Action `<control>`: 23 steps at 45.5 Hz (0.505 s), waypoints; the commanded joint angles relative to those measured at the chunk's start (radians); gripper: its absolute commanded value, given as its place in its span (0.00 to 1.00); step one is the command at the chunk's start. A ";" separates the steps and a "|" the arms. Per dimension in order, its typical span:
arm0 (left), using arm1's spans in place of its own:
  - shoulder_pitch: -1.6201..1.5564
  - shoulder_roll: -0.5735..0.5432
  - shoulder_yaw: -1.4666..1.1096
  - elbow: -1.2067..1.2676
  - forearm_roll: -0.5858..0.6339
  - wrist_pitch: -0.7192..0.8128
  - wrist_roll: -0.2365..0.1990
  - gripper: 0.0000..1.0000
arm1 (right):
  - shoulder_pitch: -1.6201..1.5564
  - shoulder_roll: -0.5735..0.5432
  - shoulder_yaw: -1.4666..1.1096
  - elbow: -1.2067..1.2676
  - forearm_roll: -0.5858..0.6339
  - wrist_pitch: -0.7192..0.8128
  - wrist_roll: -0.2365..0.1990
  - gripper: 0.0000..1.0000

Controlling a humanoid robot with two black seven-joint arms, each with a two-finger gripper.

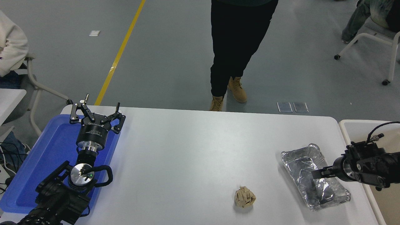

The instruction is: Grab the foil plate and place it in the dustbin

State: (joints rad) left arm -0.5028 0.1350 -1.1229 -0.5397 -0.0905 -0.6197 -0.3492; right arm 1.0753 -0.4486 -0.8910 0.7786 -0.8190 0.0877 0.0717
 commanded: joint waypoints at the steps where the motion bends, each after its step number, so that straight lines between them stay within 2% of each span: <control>1: 0.000 0.000 0.000 0.000 0.000 0.000 0.001 1.00 | -0.020 0.015 0.001 -0.015 -0.002 -0.014 0.000 0.31; 4: 0.000 0.000 0.000 0.000 0.000 0.000 0.001 1.00 | -0.021 0.015 0.001 -0.013 -0.002 -0.014 0.000 0.15; 7: 0.000 0.000 0.000 0.000 0.000 0.000 0.001 1.00 | -0.020 0.016 0.001 -0.013 -0.006 -0.014 0.000 0.07; 8: 0.000 0.000 0.000 0.000 0.000 0.000 0.001 1.00 | -0.020 0.018 0.001 -0.013 -0.009 -0.014 0.000 0.00; 23: 0.001 0.000 0.000 0.000 0.000 0.000 0.001 1.00 | -0.020 0.039 0.001 -0.015 -0.012 -0.032 0.002 0.00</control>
State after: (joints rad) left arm -0.5028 0.1350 -1.1229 -0.5397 -0.0905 -0.6197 -0.3479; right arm 1.0553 -0.4199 -0.8897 0.7652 -0.8288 0.0639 0.0721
